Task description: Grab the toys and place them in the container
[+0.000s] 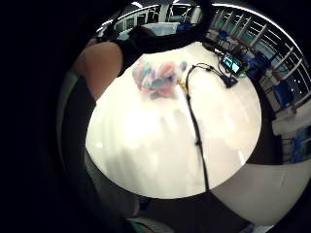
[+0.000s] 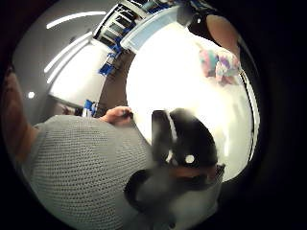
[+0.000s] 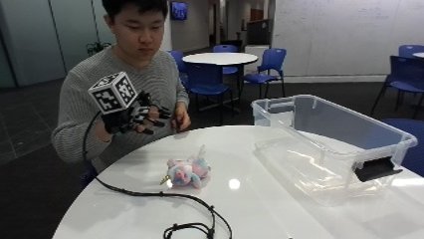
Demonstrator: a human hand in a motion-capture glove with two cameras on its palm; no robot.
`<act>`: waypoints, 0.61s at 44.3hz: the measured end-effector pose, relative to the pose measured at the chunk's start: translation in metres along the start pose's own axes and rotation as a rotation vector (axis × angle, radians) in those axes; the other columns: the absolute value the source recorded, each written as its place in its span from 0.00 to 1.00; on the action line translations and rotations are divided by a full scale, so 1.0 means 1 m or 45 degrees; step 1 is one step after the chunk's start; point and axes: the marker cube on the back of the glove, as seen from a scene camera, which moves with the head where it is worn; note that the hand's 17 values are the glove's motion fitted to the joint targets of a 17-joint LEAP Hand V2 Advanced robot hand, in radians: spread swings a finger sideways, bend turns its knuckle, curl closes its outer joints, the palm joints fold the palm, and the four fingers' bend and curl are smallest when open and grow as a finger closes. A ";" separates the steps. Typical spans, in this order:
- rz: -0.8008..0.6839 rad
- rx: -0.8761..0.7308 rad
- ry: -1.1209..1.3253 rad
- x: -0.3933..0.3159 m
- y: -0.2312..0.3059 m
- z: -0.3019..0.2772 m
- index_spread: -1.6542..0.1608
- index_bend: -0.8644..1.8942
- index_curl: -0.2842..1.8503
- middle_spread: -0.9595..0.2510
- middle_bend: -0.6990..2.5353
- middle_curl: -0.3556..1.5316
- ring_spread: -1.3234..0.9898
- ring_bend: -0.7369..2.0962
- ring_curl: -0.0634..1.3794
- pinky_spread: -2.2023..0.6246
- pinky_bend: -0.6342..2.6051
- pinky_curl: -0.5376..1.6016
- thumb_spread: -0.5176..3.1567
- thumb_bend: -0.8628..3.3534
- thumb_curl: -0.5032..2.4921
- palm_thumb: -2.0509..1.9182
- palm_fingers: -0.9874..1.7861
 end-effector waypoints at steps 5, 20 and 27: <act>-0.040 -0.046 0.076 0.011 -0.057 -0.010 0.70 0.39 0.27 0.60 0.27 0.28 0.45 0.42 0.16 0.78 0.39 0.38 0.55 0.21 0.23 0.52 0.44; 0.077 -0.190 0.156 0.047 -0.157 0.015 0.70 0.38 0.27 0.62 0.27 0.30 0.47 0.45 0.18 0.78 0.42 0.40 0.53 0.20 0.24 0.52 0.41; 0.118 -0.377 0.132 0.059 -0.144 0.068 0.70 0.38 0.28 0.62 0.27 0.31 0.47 0.45 0.19 0.79 0.43 0.41 0.53 0.20 0.25 0.52 0.40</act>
